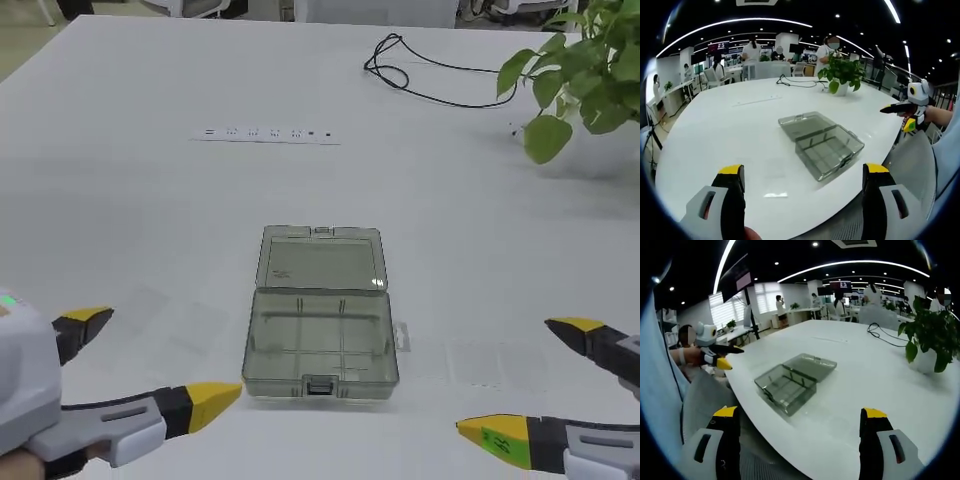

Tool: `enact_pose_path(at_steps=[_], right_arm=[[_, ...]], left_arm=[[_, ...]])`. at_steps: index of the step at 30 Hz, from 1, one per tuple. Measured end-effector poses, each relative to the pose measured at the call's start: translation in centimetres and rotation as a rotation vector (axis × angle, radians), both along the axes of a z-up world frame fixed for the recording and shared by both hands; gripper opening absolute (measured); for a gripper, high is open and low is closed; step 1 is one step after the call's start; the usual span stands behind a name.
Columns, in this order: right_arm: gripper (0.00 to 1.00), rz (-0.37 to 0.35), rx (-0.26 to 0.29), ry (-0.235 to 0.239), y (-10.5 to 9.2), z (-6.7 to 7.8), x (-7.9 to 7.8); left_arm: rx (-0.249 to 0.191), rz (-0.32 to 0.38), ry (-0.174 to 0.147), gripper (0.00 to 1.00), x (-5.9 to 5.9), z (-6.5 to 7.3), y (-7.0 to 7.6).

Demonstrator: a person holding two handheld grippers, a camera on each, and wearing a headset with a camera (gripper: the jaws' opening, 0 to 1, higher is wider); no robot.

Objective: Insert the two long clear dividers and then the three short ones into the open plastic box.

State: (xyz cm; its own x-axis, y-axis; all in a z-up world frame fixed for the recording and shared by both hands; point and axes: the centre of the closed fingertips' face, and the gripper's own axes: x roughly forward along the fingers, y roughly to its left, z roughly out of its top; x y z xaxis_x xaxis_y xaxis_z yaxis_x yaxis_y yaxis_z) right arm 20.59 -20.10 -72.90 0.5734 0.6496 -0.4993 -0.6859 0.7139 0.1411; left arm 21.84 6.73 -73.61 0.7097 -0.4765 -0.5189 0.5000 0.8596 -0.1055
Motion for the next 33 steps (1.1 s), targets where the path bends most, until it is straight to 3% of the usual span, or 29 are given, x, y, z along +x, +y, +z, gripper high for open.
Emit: enact_pose_path(at_steps=[14,24,27,33], right_arm=[[1.00,0.019,-0.011,0.012,-0.1,-0.5,-0.1],[1.00,0.024,-0.007,0.033,0.2,-1.1,-0.4],[1.00,0.023,-0.010,0.037,0.1,-1.2,-0.5],[1.00,0.015,-0.016,0.049,-0.2,-1.6,-0.5]], left_arm=[[0.082,0.013,0.098,0.96,0.4,-2.1,1.4],[0.074,0.033,0.188,0.84,1.1,-4.1,2.0],[0.081,0.037,0.188,0.82,1.5,-4.6,2.2],[0.094,0.046,0.223,0.73,1.9,-5.9,2.7]])
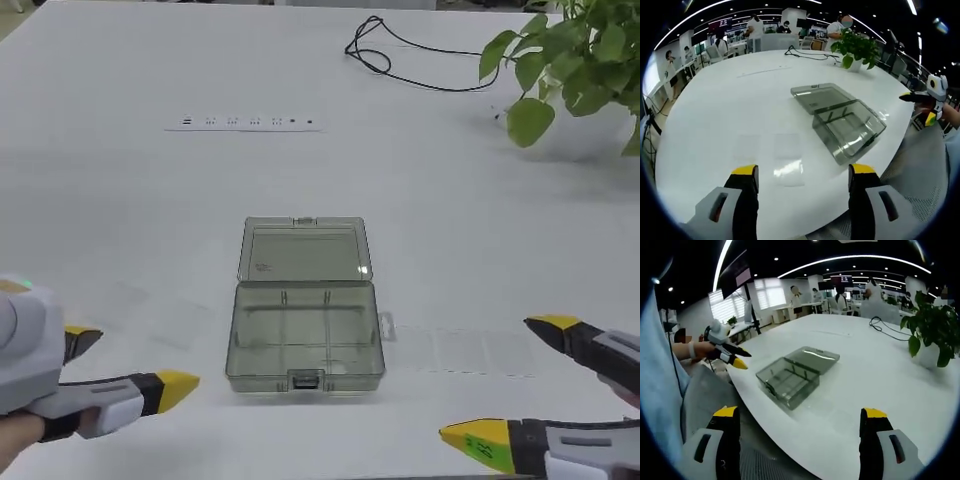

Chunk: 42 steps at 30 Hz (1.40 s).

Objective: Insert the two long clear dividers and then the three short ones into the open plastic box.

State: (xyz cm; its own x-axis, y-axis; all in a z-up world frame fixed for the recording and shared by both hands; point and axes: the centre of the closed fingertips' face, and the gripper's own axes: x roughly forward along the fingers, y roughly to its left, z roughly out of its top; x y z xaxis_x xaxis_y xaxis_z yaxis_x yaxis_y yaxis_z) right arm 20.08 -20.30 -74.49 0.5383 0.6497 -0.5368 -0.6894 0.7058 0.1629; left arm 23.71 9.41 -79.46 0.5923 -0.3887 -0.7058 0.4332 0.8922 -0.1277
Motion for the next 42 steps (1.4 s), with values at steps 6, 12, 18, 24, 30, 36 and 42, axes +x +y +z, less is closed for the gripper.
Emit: enact_pose_path(at_steps=[6,12,18,24,30,36,42], right_arm=[[1.00,-0.001,0.002,0.009,0.1,-0.1,-0.2],[1.00,-0.001,-0.002,0.015,0.0,-0.2,-0.1],[1.00,0.000,-0.001,0.016,0.1,-0.2,0.0],[1.00,0.003,-0.003,0.023,0.1,-0.4,-0.1],[1.00,0.000,-0.002,0.021,0.2,-0.2,0.0],[1.00,-0.003,0.002,0.028,0.4,-0.2,-0.1],[1.00,-0.009,0.009,0.027,0.3,0.1,0.1]], left_arm=[[0.017,0.005,0.018,0.64,0.5,-1.0,-0.2],[0.094,-0.013,0.033,0.60,0.8,-2.0,0.1],[0.133,-0.006,0.049,0.49,0.8,-2.7,0.5],[0.167,0.007,0.068,0.47,0.9,-3.5,1.0],[0.187,0.003,0.079,0.43,0.9,-3.9,1.1],[0.210,-0.023,0.093,0.42,0.9,-4.4,0.7],[0.214,-0.019,0.108,0.39,1.1,-4.8,0.3]])
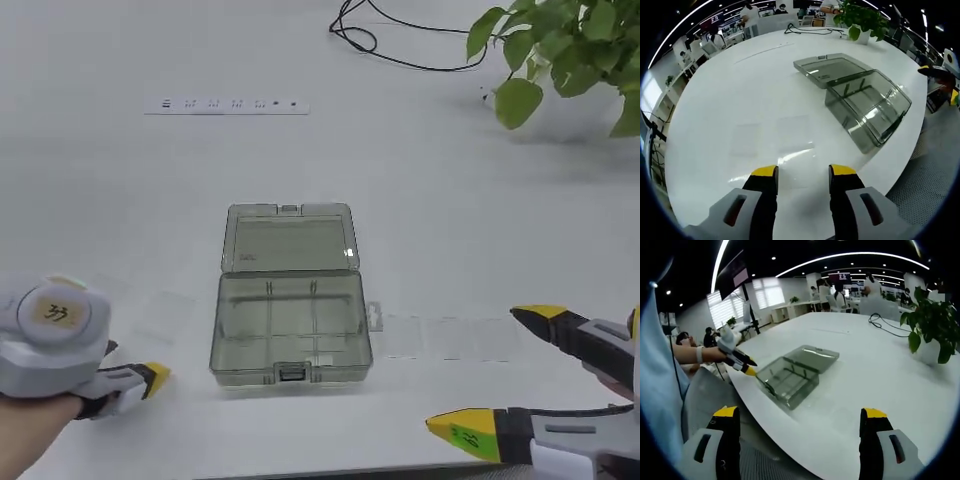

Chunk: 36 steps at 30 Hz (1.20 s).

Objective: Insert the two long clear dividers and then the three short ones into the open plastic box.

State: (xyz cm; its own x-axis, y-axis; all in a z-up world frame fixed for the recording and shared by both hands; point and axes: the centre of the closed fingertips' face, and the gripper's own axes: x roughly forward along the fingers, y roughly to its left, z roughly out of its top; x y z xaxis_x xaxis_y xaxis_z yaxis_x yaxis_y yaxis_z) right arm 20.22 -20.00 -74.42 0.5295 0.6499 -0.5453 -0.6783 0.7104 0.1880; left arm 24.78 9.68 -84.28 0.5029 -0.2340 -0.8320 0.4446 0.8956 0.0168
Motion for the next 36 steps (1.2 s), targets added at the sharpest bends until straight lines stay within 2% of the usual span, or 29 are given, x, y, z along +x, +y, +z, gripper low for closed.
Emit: enact_pose_path(at_steps=[3,6,11,13,15,16,17,18,20,22,24,26,28,33,35,36], right_arm=[[1.00,0.003,0.003,0.000,-0.1,0.2,0.1],[1.00,0.007,0.004,-0.003,-0.4,0.2,0.3],[1.00,0.002,0.020,-0.010,-0.9,0.9,0.2],[1.00,0.002,0.024,-0.007,-1.0,1.0,0.0],[1.00,0.007,0.018,-0.004,-1.2,0.9,-0.3],[1.00,0.009,0.017,-0.002,-1.4,1.0,-0.4],[1.00,0.011,0.020,0.002,-1.5,1.0,-0.6],[1.00,0.009,0.021,0.006,-1.8,1.0,-0.7],[1.00,0.011,0.018,0.012,-2.2,1.0,-0.9],[1.00,0.013,0.015,0.015,-2.5,1.1,-1.1],[1.00,0.018,0.017,0.017,-2.6,1.4,-1.3],[1.00,0.028,0.017,0.019,-2.6,1.6,-1.5],[1.00,0.042,0.017,0.024,-2.5,1.9,-1.9],[1.00,0.085,0.019,0.021,-2.3,2.5,-2.2],[1.00,0.095,0.014,0.010,-2.3,2.6,-2.2],[1.00,0.092,0.013,0.008,-2.3,2.6,-2.2]], left_arm=[[0.008,-0.001,0.010,0.38,0.0,-0.3,-0.1],[0.038,-0.012,0.014,0.38,0.1,-0.5,0.1],[0.049,-0.003,0.023,0.38,0.5,-0.4,0.2],[0.082,-0.006,0.004,0.40,0.8,0.0,0.5],[0.092,-0.006,-0.001,0.39,1.1,0.3,0.4],[0.092,-0.005,0.005,0.39,1.1,0.1,0.4],[0.104,-0.001,0.028,0.38,1.0,-0.2,0.6],[0.105,0.000,0.038,0.39,0.9,-0.3,0.6],[0.089,0.007,0.035,0.37,1.1,-0.3,0.3],[0.093,0.012,0.044,0.37,1.0,-0.3,0.3],[0.061,0.033,0.067,0.33,0.8,-0.3,0.0],[0.075,0.030,0.057,0.32,0.8,-0.3,0.2],[0.076,0.042,0.068,0.29,0.6,-0.3,0.3],[0.077,0.050,0.062,0.28,0.6,-0.2,0.2],[0.084,0.044,0.052,0.24,0.8,-0.2,0.2],[0.085,0.045,0.055,0.19,0.8,-0.2,0.1]])
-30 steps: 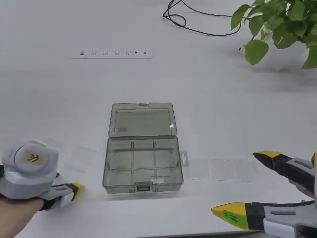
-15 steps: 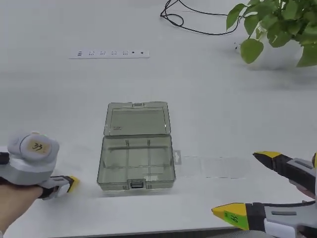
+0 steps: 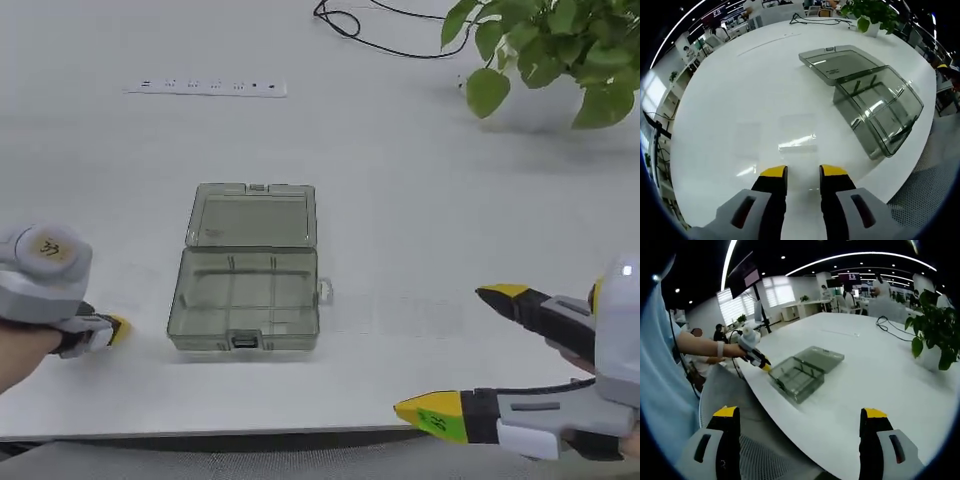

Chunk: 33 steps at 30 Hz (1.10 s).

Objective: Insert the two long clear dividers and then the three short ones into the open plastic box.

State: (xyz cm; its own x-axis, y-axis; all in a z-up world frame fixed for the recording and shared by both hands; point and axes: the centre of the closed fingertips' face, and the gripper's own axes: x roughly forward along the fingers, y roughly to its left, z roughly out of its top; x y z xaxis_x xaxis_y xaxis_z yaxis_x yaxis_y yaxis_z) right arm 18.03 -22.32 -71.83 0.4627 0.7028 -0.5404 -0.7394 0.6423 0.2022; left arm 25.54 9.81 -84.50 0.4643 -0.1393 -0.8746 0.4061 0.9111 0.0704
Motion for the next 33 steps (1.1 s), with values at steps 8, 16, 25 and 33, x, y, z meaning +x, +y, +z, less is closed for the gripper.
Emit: enact_pose_path(at_steps=[8,16,25,33], right_arm=[[1.00,-0.081,0.032,0.009,0.3,-0.1,-1.1],[1.00,-0.062,0.028,0.010,1.4,-0.2,-1.2],[1.00,-0.116,0.046,0.009,1.4,-0.3,-1.1],[1.00,-0.139,0.043,0.014,2.0,-0.6,-1.0]], left_arm=[[-0.029,-0.024,-0.030,0.18,0.1,0.4,-0.8],[-0.043,-0.009,-0.078,0.45,1.6,1.4,0.9],[-0.058,-0.067,-0.034,0.39,2.4,0.8,1.7],[-0.062,-0.095,-0.003,0.40,1.9,0.2,1.9]])
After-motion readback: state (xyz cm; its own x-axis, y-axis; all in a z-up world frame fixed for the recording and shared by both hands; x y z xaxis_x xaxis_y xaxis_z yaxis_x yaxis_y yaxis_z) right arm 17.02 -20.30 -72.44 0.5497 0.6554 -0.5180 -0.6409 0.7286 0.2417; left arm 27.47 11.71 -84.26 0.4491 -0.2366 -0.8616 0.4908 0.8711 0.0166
